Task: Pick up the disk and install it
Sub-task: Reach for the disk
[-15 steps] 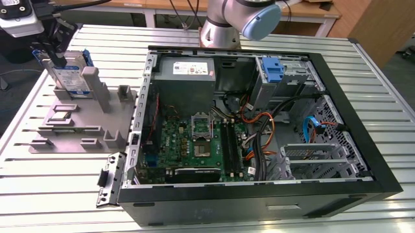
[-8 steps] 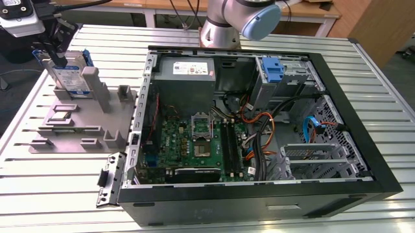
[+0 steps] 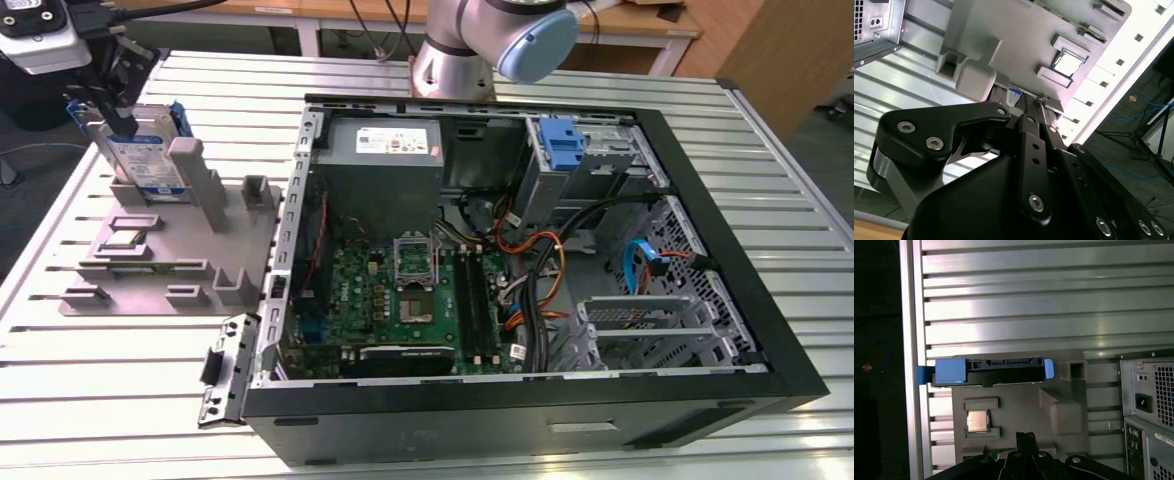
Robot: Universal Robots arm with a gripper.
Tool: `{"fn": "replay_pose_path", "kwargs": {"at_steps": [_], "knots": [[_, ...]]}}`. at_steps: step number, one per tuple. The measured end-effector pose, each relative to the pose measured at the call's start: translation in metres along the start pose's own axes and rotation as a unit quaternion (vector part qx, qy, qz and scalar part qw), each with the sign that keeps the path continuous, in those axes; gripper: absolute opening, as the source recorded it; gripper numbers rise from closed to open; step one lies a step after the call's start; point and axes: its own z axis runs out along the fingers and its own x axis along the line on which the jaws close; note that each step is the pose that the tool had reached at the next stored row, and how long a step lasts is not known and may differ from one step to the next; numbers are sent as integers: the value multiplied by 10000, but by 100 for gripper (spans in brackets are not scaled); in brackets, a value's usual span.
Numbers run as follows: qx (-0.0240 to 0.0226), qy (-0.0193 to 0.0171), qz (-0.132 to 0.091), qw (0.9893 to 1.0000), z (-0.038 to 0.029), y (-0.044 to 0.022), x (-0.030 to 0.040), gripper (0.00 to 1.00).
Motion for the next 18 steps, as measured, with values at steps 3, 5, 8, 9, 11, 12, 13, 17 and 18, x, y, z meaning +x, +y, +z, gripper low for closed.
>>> {"fn": "replay_pose_path", "kwargs": {"at_steps": [3, 5, 8, 9, 11, 12, 13, 17, 18], "knots": [[-1, -1, 0, 10000, -18, 0, 0, 10], [-1, -2, 0, 10000, -18, 1, 0, 10], [-4, -1, 1, 10000, -19, 10, 1, 10], [-5, -1, 1, 10000, -18, 16, 1, 10], [-6, 0, 0, 10000, -17, 28, 2, 10], [-6, 0, 0, 10000, -16, 35, 3, 10], [-6, 0, 0, 10000, -15, 42, 3, 10], [-7, 0, 0, 10000, -12, 72, 5, 10], [-7, 0, 0, 10000, -11, 80, 6, 10]]}}
